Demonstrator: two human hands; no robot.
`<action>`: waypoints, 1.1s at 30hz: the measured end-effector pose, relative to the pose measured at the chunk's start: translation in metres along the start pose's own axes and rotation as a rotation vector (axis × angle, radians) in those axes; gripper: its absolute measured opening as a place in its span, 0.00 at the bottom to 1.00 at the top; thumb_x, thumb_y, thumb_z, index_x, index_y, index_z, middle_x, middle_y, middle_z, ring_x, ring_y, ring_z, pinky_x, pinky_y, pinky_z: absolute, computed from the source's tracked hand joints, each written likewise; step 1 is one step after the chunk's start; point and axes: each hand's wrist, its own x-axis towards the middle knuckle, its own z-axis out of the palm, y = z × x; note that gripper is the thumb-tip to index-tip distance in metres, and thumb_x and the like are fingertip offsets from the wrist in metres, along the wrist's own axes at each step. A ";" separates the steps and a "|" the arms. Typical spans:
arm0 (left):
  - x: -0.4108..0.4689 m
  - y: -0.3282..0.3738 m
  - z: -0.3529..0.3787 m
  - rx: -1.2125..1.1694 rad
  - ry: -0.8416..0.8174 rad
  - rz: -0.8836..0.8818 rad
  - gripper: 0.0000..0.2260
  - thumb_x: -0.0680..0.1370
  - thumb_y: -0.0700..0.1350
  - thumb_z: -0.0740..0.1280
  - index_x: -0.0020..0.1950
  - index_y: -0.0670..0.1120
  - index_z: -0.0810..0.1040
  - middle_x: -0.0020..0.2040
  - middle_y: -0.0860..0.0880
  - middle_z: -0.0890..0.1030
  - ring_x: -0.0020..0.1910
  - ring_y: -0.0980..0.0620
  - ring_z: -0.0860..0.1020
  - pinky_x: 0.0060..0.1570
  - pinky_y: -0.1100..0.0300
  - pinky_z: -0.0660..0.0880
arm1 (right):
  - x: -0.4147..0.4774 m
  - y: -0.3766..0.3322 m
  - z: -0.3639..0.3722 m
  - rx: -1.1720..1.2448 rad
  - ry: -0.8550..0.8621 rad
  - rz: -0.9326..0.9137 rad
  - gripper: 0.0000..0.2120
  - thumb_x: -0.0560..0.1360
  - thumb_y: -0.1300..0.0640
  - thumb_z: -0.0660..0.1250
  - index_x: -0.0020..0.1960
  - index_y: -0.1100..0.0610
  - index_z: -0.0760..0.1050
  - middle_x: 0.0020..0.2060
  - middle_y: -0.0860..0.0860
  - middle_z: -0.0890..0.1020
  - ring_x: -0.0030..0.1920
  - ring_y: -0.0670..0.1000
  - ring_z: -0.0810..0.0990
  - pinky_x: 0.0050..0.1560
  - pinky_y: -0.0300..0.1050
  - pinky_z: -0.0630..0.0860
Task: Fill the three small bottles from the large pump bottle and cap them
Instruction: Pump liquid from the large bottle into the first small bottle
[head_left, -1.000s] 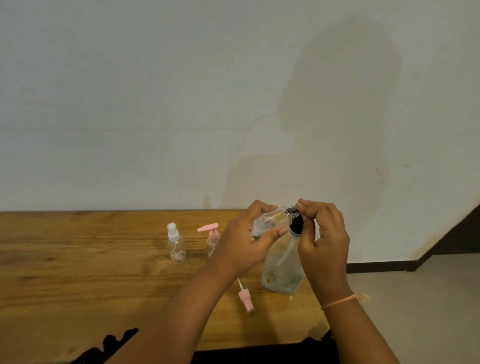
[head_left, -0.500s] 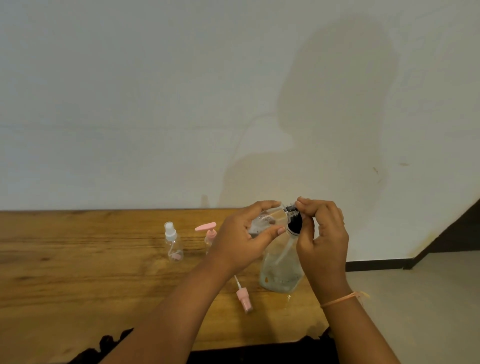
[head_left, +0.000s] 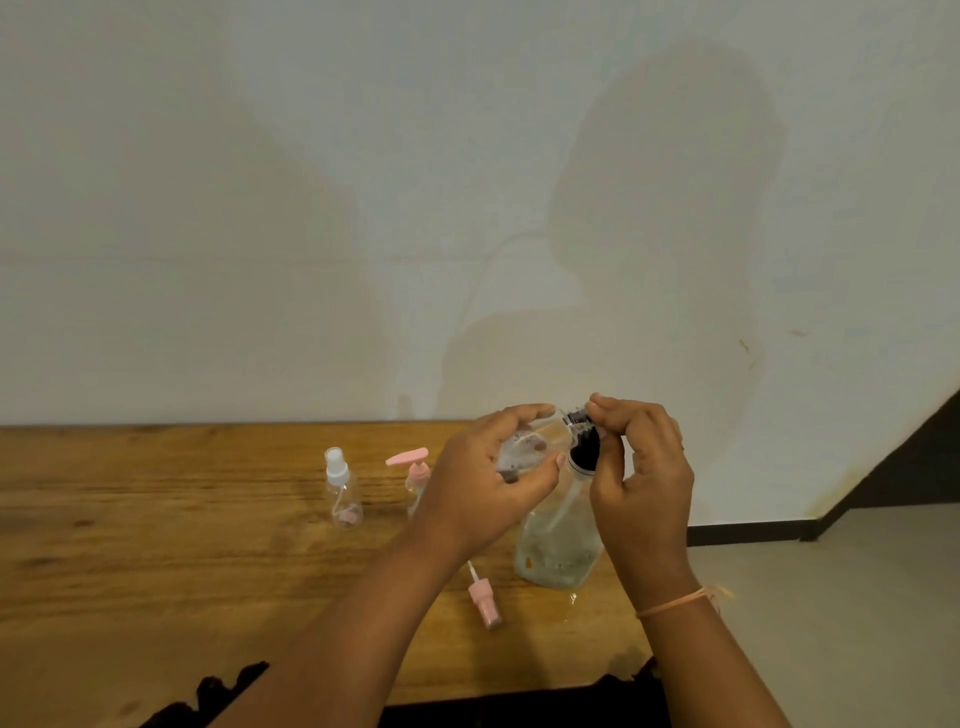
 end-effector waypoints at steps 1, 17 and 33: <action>0.000 0.000 0.000 -0.004 -0.006 0.000 0.17 0.71 0.49 0.69 0.60 0.56 0.77 0.54 0.55 0.81 0.51 0.63 0.79 0.45 0.74 0.73 | 0.000 0.000 0.000 0.004 -0.001 -0.003 0.11 0.70 0.75 0.65 0.47 0.63 0.78 0.47 0.48 0.76 0.49 0.50 0.76 0.53 0.25 0.68; 0.005 -0.008 0.000 0.064 -0.021 0.000 0.17 0.70 0.61 0.69 0.59 0.63 0.77 0.55 0.59 0.81 0.54 0.62 0.78 0.51 0.67 0.76 | -0.002 0.003 -0.001 0.031 -0.022 -0.010 0.10 0.71 0.71 0.63 0.49 0.62 0.78 0.48 0.47 0.76 0.50 0.49 0.76 0.53 0.26 0.69; 0.004 -0.007 0.001 0.060 -0.023 0.012 0.16 0.71 0.58 0.69 0.58 0.64 0.75 0.55 0.60 0.80 0.55 0.65 0.77 0.49 0.73 0.73 | -0.002 0.007 0.000 0.003 -0.012 -0.040 0.09 0.71 0.71 0.64 0.48 0.63 0.78 0.46 0.47 0.75 0.51 0.43 0.72 0.54 0.26 0.68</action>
